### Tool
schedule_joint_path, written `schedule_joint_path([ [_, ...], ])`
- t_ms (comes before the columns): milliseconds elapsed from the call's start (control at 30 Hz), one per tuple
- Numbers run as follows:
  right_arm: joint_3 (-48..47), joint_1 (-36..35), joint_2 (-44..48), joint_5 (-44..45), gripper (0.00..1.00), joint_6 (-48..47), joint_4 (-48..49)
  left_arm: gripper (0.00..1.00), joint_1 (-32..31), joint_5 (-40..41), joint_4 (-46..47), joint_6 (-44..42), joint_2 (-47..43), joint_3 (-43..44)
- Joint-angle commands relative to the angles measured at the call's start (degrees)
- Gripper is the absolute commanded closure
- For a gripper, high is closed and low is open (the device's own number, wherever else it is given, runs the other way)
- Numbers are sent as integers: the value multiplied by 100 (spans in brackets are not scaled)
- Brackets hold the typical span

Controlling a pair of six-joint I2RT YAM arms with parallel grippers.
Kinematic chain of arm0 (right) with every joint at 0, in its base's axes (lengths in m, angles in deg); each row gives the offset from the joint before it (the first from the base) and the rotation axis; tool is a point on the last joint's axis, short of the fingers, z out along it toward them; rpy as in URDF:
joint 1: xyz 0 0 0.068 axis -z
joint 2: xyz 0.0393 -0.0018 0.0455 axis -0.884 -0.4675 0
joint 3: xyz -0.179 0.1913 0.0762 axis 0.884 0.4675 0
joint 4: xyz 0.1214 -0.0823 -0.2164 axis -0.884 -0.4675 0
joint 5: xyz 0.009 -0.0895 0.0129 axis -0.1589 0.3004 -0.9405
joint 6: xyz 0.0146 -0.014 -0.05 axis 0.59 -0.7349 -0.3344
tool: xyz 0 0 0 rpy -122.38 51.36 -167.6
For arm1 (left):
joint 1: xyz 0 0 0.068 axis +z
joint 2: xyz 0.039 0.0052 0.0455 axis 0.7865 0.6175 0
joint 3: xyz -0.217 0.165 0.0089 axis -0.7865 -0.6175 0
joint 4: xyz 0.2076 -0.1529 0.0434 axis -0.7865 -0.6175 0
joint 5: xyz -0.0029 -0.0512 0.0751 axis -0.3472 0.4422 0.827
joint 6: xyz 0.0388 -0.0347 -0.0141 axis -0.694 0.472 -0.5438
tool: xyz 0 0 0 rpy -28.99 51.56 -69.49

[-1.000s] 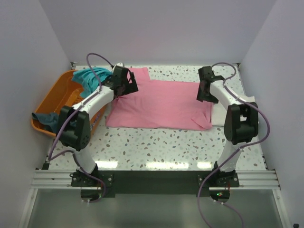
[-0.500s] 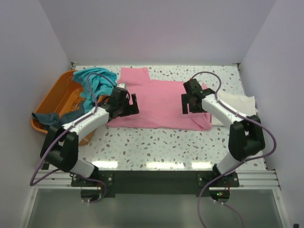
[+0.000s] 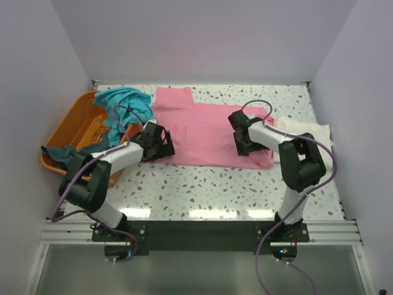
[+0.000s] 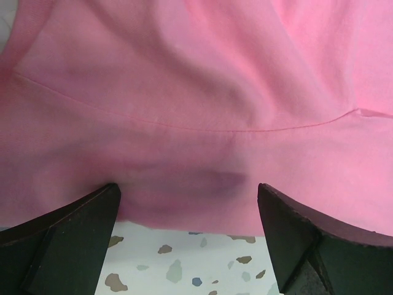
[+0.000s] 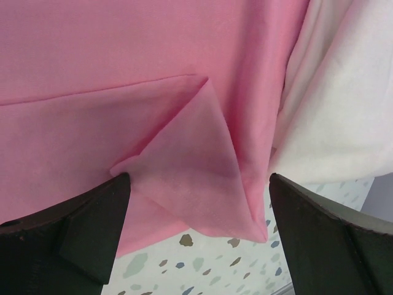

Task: Fold and stack the t-shirts
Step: Fold the tshirt

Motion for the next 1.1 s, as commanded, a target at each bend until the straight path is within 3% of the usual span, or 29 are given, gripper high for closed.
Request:
schedule_joint_path([
  [0, -43, -69, 261, -215, 2, -87, 291, 0, 88, 317, -147, 109, 104, -353],
  [233, 63, -77, 7, 56, 1, 97, 327, 0, 114, 590, -349, 162, -54, -459],
  [433, -148, -60, 15, 1608, 1, 616, -446, 0, 202, 721, -410, 127, -107, -503],
  [600, -288, 168, 340, 2324, 1, 889, -834, 0, 290, 818, -454, 100, -185, -564],
  [833, -412, 362, 587, 2255, 1, 915, -1106, 0, 325, 748, -446, 65, -230, -600],
  [1067, -8, 371, 1297, 745, 1, 303, -431, 0, 325, 695, -437, -58, -361, -591],
])
